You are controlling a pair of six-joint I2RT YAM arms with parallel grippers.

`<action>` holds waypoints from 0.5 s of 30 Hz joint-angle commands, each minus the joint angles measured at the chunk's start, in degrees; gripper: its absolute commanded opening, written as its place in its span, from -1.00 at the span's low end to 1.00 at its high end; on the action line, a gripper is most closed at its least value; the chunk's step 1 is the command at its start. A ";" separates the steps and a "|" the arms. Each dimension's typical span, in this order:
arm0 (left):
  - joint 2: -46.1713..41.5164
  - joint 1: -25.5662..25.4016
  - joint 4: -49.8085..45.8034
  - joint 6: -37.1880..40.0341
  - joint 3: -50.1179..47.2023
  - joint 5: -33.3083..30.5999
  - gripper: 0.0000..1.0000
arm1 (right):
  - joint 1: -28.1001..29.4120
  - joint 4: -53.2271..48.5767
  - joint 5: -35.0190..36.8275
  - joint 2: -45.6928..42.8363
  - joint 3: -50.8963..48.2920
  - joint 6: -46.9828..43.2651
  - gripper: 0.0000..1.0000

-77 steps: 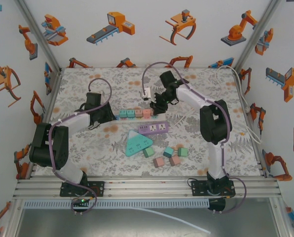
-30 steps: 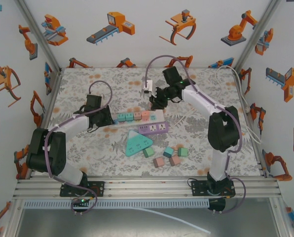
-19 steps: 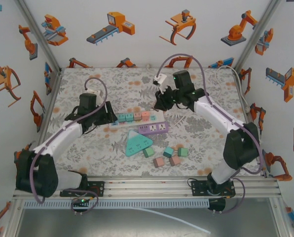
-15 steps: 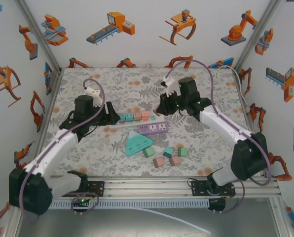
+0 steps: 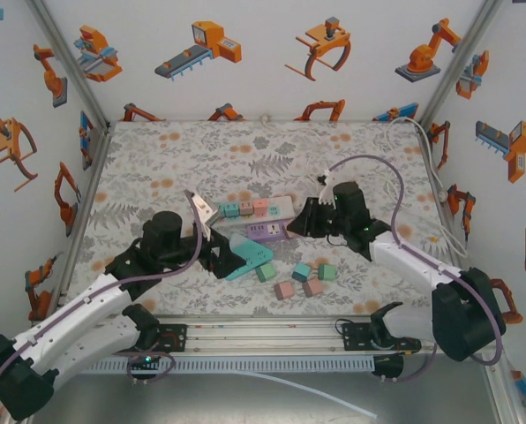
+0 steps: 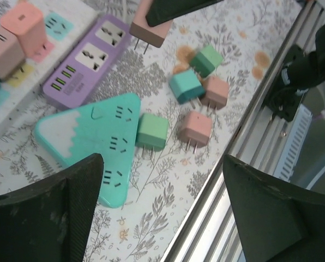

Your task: Pull the plug off the socket

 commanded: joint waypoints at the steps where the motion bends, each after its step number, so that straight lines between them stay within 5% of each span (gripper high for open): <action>1: -2.09 -1.47 1.65 2.33 -1.51 -2.00 0.73 | 1.56 8.16 1.87 1.05 -3.52 6.31 -0.73; 4: -2.87 -1.68 3.28 2.90 -2.59 -2.75 0.98 | 3.52 12.39 3.60 3.81 -5.88 7.80 -0.71; 15: -2.42 -1.70 2.09 4.33 -2.63 -4.12 0.94 | 6.72 21.59 8.51 12.37 -9.54 11.62 -0.37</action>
